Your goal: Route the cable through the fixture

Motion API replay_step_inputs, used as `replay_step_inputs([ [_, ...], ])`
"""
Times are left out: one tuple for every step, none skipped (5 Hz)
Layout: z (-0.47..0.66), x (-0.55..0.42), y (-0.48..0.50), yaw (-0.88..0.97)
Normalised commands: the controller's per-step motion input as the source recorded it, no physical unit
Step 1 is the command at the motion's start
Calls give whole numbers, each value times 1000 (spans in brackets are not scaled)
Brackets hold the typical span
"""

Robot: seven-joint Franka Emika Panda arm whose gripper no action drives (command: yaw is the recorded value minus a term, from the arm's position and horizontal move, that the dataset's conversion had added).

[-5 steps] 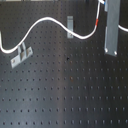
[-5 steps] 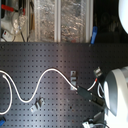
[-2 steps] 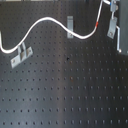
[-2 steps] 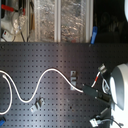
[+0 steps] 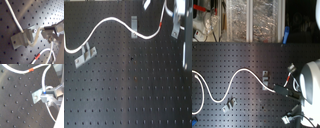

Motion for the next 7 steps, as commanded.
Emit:
replay_step_inputs([
  [308, -278, 14, -91],
  [210, -331, -87, -114],
  [204, -354, -176, -114],
  [155, -431, -301, -89],
  [80, -233, -86, 0],
  [0, 0, -14, 0],
  [-89, -245, -543, 103],
])
